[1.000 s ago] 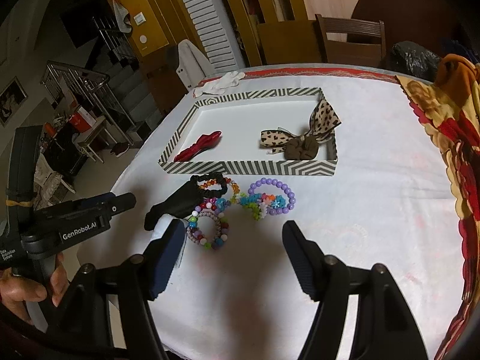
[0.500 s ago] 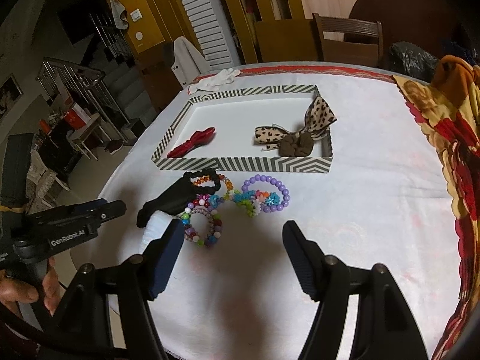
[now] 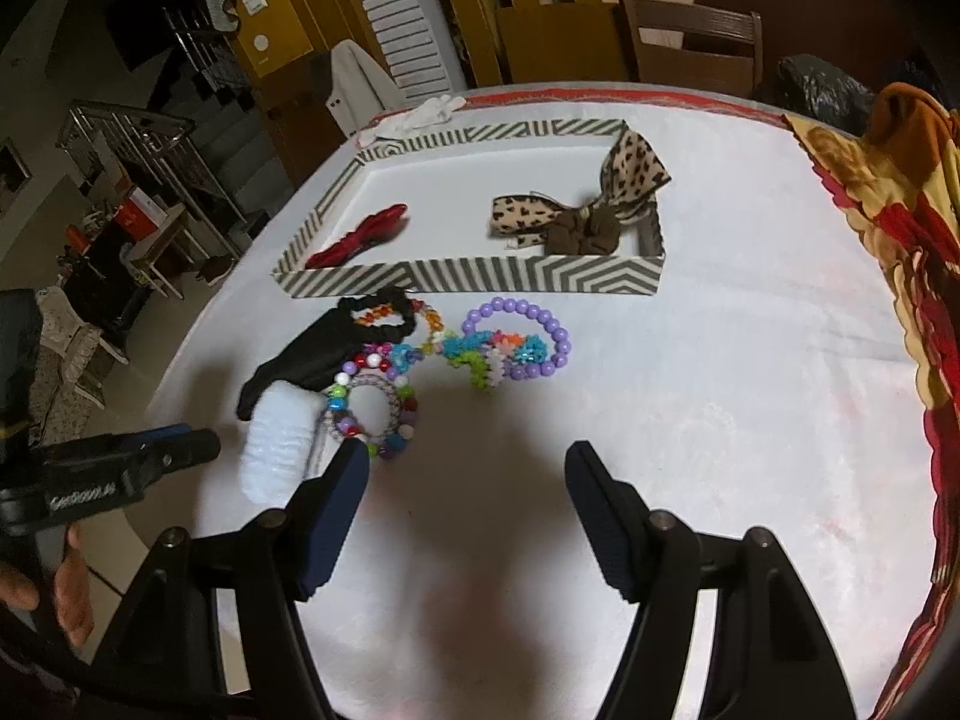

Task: Organize jewelry
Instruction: 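Move the left tool to the white fluffy scrunchie while the right tool approaches the bracelets, then grasp the white scrunchie with the left tool while the right tool grasps a multicolour beaded bracelet, then carry the scrunchie and bracelet into the tray and open both tools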

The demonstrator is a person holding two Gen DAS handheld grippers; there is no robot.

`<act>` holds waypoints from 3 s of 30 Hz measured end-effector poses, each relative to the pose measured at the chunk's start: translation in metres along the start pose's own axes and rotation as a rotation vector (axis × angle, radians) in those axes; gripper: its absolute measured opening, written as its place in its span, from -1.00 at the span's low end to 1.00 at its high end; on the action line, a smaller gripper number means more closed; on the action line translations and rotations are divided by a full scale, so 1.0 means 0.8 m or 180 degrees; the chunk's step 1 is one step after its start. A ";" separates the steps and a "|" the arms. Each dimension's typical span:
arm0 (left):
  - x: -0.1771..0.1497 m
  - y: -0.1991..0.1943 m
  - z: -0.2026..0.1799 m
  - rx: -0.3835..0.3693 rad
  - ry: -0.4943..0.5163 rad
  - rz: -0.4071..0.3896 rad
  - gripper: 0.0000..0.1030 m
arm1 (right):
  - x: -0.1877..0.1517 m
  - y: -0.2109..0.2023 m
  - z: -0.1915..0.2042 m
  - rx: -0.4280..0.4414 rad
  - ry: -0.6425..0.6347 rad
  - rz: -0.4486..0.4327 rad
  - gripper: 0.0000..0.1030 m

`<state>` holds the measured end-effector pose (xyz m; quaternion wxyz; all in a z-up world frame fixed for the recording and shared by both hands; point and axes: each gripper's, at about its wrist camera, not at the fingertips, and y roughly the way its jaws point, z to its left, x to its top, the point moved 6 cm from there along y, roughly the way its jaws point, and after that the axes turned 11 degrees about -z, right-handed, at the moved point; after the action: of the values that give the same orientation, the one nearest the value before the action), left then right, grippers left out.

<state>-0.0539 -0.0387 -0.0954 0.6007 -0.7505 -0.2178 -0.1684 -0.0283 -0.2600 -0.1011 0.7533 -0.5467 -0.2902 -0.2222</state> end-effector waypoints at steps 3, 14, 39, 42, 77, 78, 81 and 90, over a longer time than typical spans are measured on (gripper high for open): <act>-0.004 0.007 -0.010 -0.0079 0.0045 0.0049 -0.03 | 0.004 0.010 -0.013 -0.0065 0.0033 0.0018 0.38; -0.011 0.033 -0.013 -0.0118 0.0069 0.0203 -0.03 | 0.028 0.054 -0.030 0.0014 0.0106 0.0044 0.01; -0.007 0.044 -0.013 -0.0181 0.0155 0.0251 -0.47 | 0.054 0.073 -0.013 0.0165 0.0068 -0.0051 -0.88; -0.002 0.034 -0.018 -0.0207 0.0182 0.0207 -0.53 | 0.067 0.055 -0.015 0.0223 0.0124 -0.0143 -0.88; 0.159 0.012 -0.026 -0.0052 0.0416 -0.0490 -0.55 | 0.172 0.014 0.031 0.0357 -0.0196 -0.0482 -0.89; 0.165 0.017 -0.024 -0.0037 0.0418 -0.0489 -0.55 | 0.175 0.017 0.032 0.0358 -0.0199 -0.0475 -0.88; 0.180 0.028 -0.017 -0.0006 0.0432 -0.0466 -0.55 | 0.184 0.030 0.037 0.0367 -0.0198 -0.0454 -0.89; 0.234 0.070 0.015 0.0014 0.0318 -0.0391 -0.55 | 0.209 0.072 0.064 0.0413 -0.0247 -0.0350 -0.89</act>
<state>0.1347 -0.0136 -0.0482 0.6010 -0.7251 -0.2336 -0.2417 0.1221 -0.1968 -0.0154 0.7620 -0.4882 -0.3626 -0.2226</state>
